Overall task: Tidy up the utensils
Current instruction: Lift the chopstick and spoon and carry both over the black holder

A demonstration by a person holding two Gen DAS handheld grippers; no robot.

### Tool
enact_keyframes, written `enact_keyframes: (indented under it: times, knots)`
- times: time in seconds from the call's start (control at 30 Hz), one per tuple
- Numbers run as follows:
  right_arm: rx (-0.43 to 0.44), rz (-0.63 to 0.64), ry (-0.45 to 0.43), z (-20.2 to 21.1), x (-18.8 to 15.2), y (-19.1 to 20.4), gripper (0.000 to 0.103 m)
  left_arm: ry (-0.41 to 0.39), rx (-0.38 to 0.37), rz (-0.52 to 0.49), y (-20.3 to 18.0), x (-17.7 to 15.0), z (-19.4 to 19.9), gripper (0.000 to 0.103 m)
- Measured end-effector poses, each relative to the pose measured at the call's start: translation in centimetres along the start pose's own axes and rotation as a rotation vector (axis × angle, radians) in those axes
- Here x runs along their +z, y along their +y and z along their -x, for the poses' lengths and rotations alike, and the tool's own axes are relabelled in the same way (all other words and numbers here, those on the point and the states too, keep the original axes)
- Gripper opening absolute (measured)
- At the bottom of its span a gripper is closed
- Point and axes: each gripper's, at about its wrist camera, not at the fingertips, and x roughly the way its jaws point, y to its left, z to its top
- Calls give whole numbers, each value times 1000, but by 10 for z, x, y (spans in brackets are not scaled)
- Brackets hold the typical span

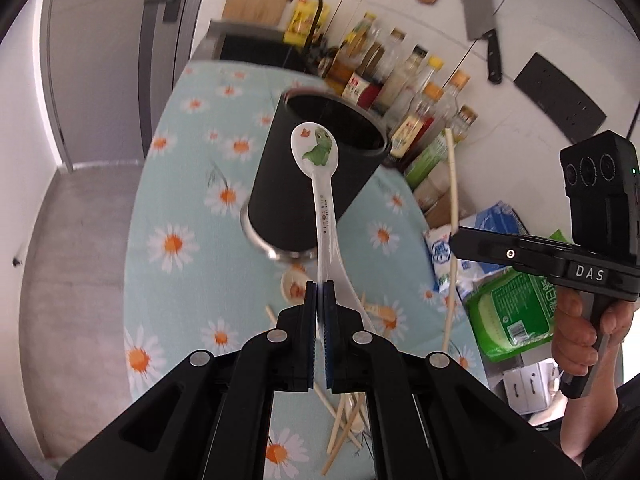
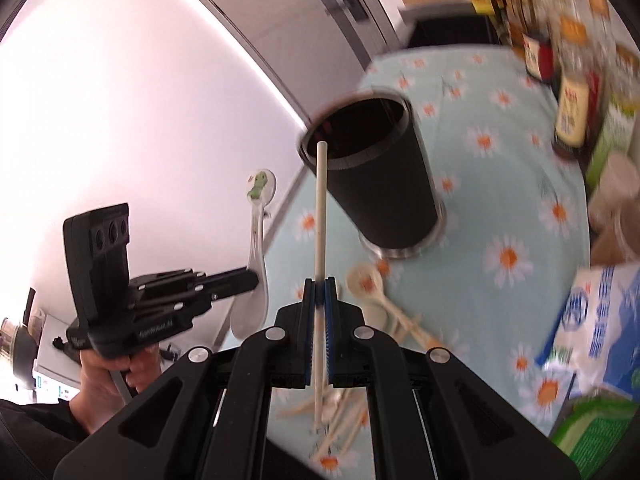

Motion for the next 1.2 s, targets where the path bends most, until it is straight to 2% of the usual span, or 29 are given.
enact_keyframes:
  times: [0.2, 0.37, 0.57, 0.8, 0.9, 1.03, 1.2]
  knots:
    - [-1, 58, -175, 17, 29, 15, 6, -138, -10, -66, -10, 27, 16, 2]
    - [9, 103, -283, 25, 56, 23, 6, -259, -10, -114, -16, 56, 21, 2]
    - [-46, 169, -447, 43, 84, 36, 6, -364, 3, -183, -24, 86, 15, 2]
    - [-75, 132, -576, 58, 114, 25, 6, -483, 35, -248, -32, 102, 8, 2]
    - [-96, 130, -596, 60, 120, 20, 6, -503, 38, -267, -36, 106, 2, 2]
    - [-125, 127, -588, 44, 123, 13, 6, -489, 41, -262, -32, 106, -13, 2]
    - [-133, 102, -518, 6, 119, -5, 6, -452, 79, -279, -24, 99, -41, 2]
